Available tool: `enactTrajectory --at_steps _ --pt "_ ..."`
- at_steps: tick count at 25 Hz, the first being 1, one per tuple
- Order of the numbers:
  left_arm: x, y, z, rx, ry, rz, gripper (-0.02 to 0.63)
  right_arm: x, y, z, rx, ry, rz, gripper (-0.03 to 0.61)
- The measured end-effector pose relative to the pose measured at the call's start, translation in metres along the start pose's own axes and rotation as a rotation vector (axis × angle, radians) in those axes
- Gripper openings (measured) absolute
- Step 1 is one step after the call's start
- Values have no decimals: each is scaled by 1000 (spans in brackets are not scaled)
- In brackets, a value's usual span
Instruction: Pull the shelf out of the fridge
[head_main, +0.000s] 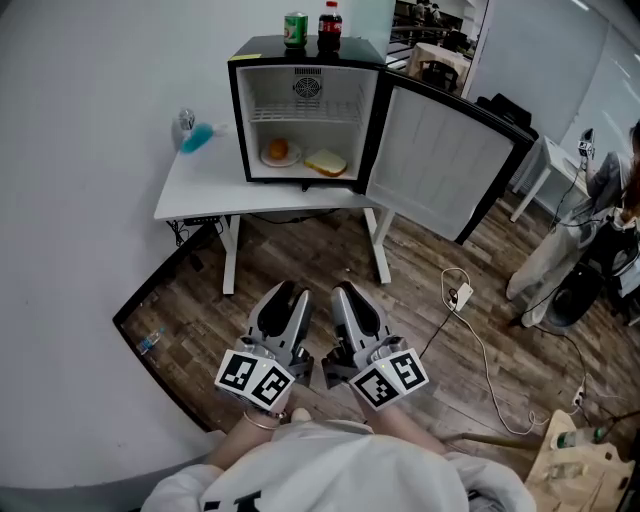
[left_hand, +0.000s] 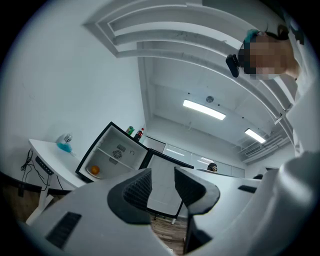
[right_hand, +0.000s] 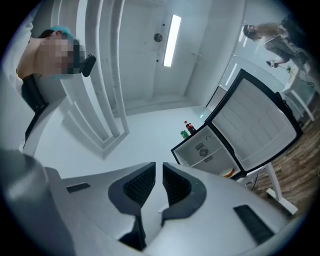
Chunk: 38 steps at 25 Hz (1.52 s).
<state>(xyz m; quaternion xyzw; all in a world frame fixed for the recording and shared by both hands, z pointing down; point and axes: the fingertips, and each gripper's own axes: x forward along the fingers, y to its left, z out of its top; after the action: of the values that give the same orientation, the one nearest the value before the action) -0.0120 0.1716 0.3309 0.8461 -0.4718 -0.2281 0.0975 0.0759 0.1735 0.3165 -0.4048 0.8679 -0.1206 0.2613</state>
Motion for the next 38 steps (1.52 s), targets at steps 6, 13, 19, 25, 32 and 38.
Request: enactTrajectory --at_steps 6,13,19,25,32,38 --pt "0 17 7 -9 -6 -1 146 13 0 -12 26 2 -25 63" --pt "-6 34 9 -23 8 -6 146 14 0 -27 63 3 -85 63" --pt "-1 44 3 -45 22 -16 146 17 -6 -31 47 -1 -119 63" --pt "2 44 -2 -61 40 -31 146 22 -9 -31 44 -11 -126 63" --pt "19 63 -1 -57 29 -11 146 43 -23 -29 63 -32 -117 63" --pt "48 86 -7 -53 37 0 146 66 -49 -33 65 -39 -121 63"
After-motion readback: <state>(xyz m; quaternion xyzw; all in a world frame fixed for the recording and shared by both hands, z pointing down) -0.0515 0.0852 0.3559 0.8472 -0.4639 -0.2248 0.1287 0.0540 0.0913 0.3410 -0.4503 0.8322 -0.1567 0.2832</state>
